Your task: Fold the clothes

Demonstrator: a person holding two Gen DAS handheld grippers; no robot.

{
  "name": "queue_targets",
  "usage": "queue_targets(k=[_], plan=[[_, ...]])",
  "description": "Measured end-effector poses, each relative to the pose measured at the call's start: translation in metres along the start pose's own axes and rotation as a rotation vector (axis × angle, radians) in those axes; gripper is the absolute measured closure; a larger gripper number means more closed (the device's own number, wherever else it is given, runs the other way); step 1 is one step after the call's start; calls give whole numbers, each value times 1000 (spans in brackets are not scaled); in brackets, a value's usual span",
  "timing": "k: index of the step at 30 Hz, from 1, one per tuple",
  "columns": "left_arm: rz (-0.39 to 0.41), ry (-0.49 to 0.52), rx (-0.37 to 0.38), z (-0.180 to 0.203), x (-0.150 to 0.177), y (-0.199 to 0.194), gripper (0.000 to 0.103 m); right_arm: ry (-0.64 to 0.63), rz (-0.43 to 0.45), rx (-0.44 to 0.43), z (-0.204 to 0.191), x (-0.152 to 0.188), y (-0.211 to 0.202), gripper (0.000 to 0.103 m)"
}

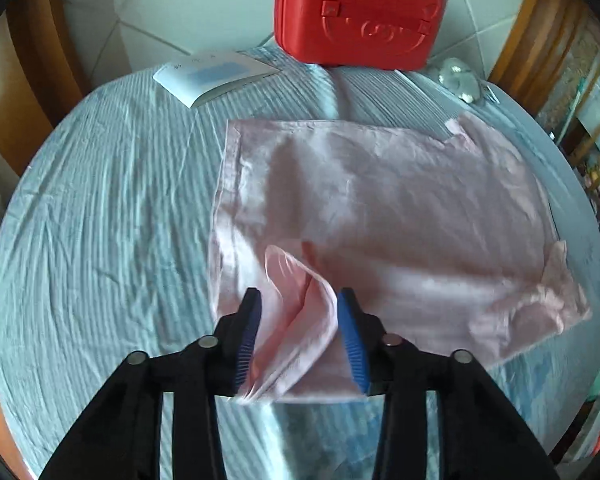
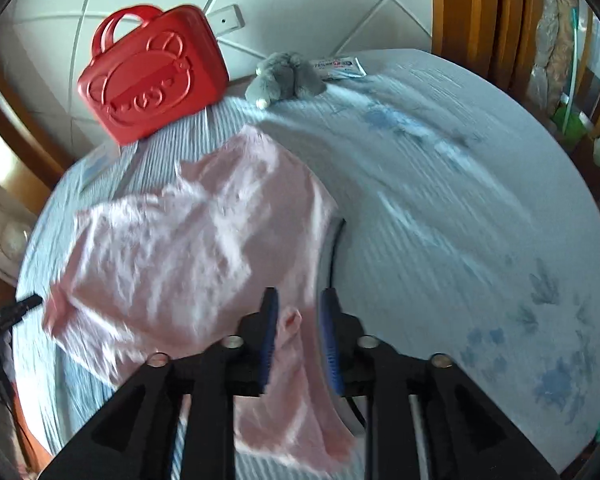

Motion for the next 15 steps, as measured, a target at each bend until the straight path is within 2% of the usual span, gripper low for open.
queue_targets(k=[1,3,5,8,10,12,14,15], plan=[[-11,22,-6,-2,6,2,59,-9,-16,10,4,12,-4,62],[-41,57,-36,-9,21,11,59,15,-65,0,12,41,-6,62],[-57,50,-58,-15,29,23,59,38,-109,-5,16,65,-4,62],[-33,43,-7,-5,29,25,59,73,-145,-19,15,90,0,62],[-8,81,5,7,27,21,59,70,-150,-32,10,97,-1,60],[-15,118,-31,14,30,25,58,51,-146,-39,2,102,-2,53],[-55,124,-127,7,34,37,58,36,-140,-33,-2,103,1,50],[-64,87,-138,1,34,42,58,30,-137,-30,-4,103,3,50]])
Point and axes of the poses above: each gripper's, at about its wrist camera, not at the fingertips, and y roughly the way its jaws point, z to its right, x to its underside, the point moved 8 cm from there along y, roughly the way its jaws point, and after that the axes turned 4 degrees about z, right-handed, at the moved point
